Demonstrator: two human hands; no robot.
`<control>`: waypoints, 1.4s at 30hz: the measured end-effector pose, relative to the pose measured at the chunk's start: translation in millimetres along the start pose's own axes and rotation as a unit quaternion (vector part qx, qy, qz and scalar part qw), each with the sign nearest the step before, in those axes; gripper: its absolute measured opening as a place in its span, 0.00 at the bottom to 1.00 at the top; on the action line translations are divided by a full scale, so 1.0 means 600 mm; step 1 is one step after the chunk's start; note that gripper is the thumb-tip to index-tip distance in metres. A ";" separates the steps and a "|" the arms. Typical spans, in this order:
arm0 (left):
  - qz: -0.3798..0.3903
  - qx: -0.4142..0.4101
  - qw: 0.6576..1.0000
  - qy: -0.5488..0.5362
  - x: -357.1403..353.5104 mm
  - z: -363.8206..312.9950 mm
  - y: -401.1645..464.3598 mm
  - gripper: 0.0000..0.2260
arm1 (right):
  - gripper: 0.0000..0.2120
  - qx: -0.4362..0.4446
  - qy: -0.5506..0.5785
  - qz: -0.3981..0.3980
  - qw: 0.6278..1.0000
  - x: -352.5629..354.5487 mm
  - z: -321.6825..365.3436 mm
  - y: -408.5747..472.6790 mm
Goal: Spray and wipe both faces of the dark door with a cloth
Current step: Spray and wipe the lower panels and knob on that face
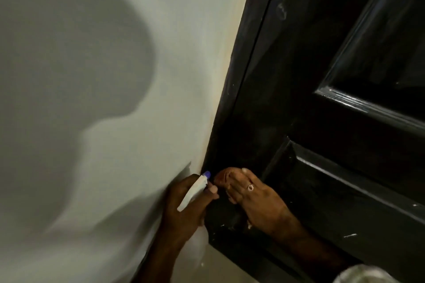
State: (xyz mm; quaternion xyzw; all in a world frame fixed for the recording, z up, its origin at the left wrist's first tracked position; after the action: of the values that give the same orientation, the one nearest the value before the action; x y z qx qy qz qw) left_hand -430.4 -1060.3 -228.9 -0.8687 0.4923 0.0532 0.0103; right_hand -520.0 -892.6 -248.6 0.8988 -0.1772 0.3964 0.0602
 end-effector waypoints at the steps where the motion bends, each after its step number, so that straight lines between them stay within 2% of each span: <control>1: 0.001 -0.004 1.000 -0.013 -0.005 -0.009 0.000 0.25 | 0.51 -0.040 0.001 -0.021 0.999 0.048 -0.047 0.007; 2: 0.005 -0.008 0.999 -0.030 -0.011 -0.021 0.001 0.22 | 0.51 -0.087 -0.009 -0.060 0.994 0.115 -0.108 0.017; 4: -0.003 -0.031 0.998 -0.051 -0.018 -0.053 -0.002 0.16 | 0.42 -0.173 -0.040 -0.172 0.969 0.268 -0.238 0.034; 6: -0.024 -0.061 0.997 -0.051 -0.015 -0.090 -0.002 0.13 | 0.32 -0.280 -0.081 -0.265 0.919 0.404 -0.367 0.028; 8: 0.018 -0.054 0.996 -0.076 -0.035 -0.112 0.001 0.05 | 0.32 -0.391 -0.082 -0.314 0.861 0.503 -0.471 0.009; 9: 0.031 -0.052 0.994 -0.088 -0.043 -0.122 0.003 0.04 | 0.32 -0.428 -0.075 -0.323 0.841 0.531 -0.497 0.005; 10: 0.017 -0.066 0.993 -0.096 -0.042 -0.135 0.009 0.08 | 0.32 -0.447 -0.069 -0.325 0.831 0.543 -0.507 0.009; 11: -0.005 -0.086 0.993 -0.085 -0.036 -0.142 0.016 0.16 | 0.33 -0.444 -0.069 -0.315 0.836 0.537 -0.497 0.021; 12: -0.023 -0.094 0.992 -0.079 -0.032 -0.147 0.023 0.23 | 0.33 -0.415 -0.071 -0.306 0.854 0.513 -0.472 0.040; 13: -0.018 -0.096 0.992 -0.079 -0.034 -0.150 0.028 0.25 | 0.33 -0.364 -0.069 -0.292 0.882 0.475 -0.430 0.062; 15: -0.001 -0.086 0.993 -0.076 -0.041 -0.150 0.032 0.23 | 0.35 -0.241 -0.038 -0.241 0.939 0.370 -0.323 0.090; 17: 0.011 -0.077 0.993 -0.087 -0.042 -0.146 0.031 0.17 | 0.44 -0.140 -0.020 -0.157 0.977 0.260 -0.225 0.087; 18: 0.018 -0.070 0.994 -0.085 -0.041 -0.146 0.028 0.16 | 0.48 -0.100 -0.028 -0.104 0.989 0.218 -0.188 0.079; 20: 0.033 -0.052 0.995 -0.083 -0.045 -0.152 0.023 0.16 | 0.44 -0.058 -0.031 -0.034 0.997 0.189 -0.164 0.061; 22: 0.038 -0.040 0.995 -0.087 -0.051 -0.165 0.023 0.13 | 0.37 -0.059 -0.052 -0.044 0.996 0.230 -0.196 0.049; 25: 0.028 -0.038 0.993 -0.105 -0.055 -0.207 0.023 0.09 | 0.33 -0.132 -0.113 -0.136 0.975 0.367 -0.325 0.040; 28: 0.025 -0.050 0.992 -0.110 -0.063 -0.265 0.020 0.11 | 0.31 -0.263 -0.156 -0.229 0.924 0.545 -0.508 0.005; 30: 0.033 -0.062 0.993 -0.092 -0.073 -0.302 0.022 0.16 | 0.32 -0.358 -0.144 -0.282 0.878 0.645 -0.618 -0.036; 33: 0.055 -0.098 0.991 -0.074 -0.095 -0.353 0.025 0.20 | 0.33 -0.448 -0.102 -0.307 0.833 0.699 -0.673 -0.072; 35: 0.063 -0.122 0.988 -0.066 -0.108 -0.381 0.030 0.18 | 0.33 -0.448 -0.106 -0.298 0.836 0.665 -0.630 -0.074; 38: 0.074 -0.139 0.987 -0.042 -0.128 -0.402 0.035 0.10 | 0.31 -0.379 -0.108 -0.257 0.882 0.532 -0.496 -0.077; 42: 0.105 -0.139 0.984 -0.029 -0.161 -0.413 0.027 0.08 | 0.38 -0.260 -0.062 -0.105 0.958 0.325 -0.323 -0.114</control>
State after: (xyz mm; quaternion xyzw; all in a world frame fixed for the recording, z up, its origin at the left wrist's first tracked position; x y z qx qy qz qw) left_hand -473.2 -1003.3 27.7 -0.8032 0.5684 0.1466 -0.1017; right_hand -507.7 -833.3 28.3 0.8886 -0.1826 0.2713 0.3217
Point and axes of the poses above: each hand's wrist, its own y-axis towards the middle knuckle, its own x-axis out of the back of the hand, z = x × y, the point moved 10 cm from there along y, towards the middle knuckle, and after that the axes turned 3 degrees about -y, right-handed, at the moved point
